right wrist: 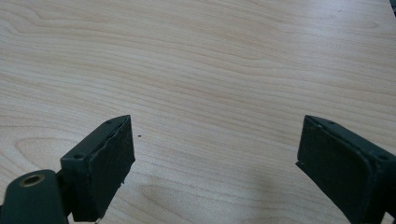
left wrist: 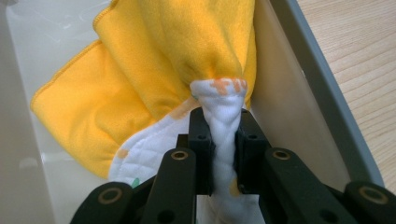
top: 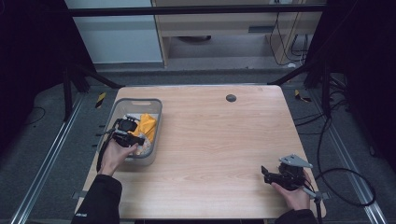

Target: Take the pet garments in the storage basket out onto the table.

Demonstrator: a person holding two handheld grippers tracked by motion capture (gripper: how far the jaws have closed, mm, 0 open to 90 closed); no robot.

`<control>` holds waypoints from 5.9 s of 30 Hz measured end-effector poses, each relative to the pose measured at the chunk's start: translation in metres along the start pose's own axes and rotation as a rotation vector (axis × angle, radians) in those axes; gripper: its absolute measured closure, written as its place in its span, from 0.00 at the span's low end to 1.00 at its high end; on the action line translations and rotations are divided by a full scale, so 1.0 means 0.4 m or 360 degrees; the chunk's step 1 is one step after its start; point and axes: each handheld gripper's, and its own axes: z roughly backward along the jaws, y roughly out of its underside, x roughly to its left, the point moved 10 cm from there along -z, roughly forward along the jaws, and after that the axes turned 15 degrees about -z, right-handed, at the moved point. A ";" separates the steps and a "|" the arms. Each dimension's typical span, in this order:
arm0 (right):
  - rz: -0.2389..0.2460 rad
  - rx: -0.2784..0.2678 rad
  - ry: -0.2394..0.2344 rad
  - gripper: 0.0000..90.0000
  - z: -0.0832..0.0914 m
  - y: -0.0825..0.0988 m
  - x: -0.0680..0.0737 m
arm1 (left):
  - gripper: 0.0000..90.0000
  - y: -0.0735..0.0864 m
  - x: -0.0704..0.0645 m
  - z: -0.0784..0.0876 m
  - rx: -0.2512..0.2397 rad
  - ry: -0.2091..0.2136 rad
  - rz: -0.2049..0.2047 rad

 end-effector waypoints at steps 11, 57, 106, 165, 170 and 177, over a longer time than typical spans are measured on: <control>0.0003 -0.0001 0.0001 0.12 0.000 0.000 0.000 | 0.89 -0.014 0.006 0.045 -0.0037 -0.0007 -0.0026; 0.0008 -0.0017 -0.0007 0.12 0.003 -0.004 0.004 | 0.89 -0.071 -0.023 0.243 -0.0255 -0.0060 -0.0162; 0.0000 -0.0031 -0.0012 0.11 0.007 -0.007 0.002 | 0.89 -0.192 -0.273 0.275 -0.0315 0.0132 -0.0566; 0.0017 -0.0052 -0.0008 0.11 0.009 -0.010 0.001 | 0.89 -0.147 -0.472 0.010 -0.0097 0.0355 -0.0811; 0.0015 -0.0052 -0.0009 0.11 0.008 -0.009 0.001 | 0.89 -0.142 -0.487 -0.009 -0.0086 0.0376 -0.0824; 0.0023 -0.0051 -0.0006 0.11 0.007 -0.009 0.001 | 0.87 -0.131 -0.504 -0.036 -0.0082 0.0384 -0.0830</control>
